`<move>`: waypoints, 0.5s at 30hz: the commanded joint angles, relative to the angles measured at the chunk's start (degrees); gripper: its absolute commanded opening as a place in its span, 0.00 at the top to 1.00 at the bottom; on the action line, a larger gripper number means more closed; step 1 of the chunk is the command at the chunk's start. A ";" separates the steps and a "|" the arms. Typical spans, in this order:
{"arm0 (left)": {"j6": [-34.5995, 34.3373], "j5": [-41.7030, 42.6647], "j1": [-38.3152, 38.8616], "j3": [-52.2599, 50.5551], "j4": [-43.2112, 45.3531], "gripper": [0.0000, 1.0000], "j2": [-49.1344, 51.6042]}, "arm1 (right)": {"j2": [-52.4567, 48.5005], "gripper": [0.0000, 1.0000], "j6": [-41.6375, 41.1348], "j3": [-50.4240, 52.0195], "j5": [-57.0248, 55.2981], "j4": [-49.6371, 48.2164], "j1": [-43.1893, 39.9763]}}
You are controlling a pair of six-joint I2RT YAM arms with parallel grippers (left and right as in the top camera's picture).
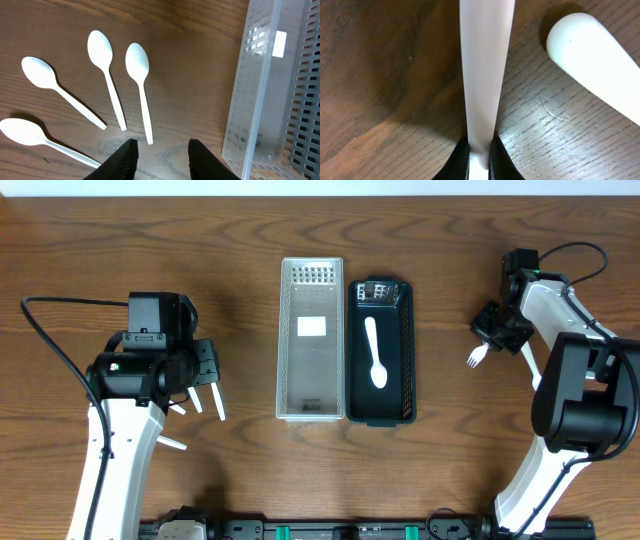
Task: Pack container
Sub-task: 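Return the right gripper to the white knife and grasp it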
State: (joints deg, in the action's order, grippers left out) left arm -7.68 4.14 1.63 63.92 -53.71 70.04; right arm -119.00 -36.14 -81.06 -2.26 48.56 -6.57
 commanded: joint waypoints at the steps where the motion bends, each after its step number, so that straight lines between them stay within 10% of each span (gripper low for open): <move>1: -0.11 -0.07 0.13 0.92 -0.26 0.64 0.04 | -2.86 0.99 0.48 0.52 0.39 0.50 -0.37; 15: -0.11 -0.07 0.13 0.92 -0.26 0.64 0.04 | 11.10 0.99 7.15 0.46 0.46 1.49 6.47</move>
State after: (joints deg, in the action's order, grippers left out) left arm -7.68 4.14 1.63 63.92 -53.74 70.04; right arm -115.81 -31.90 -80.47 -2.20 50.00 -3.31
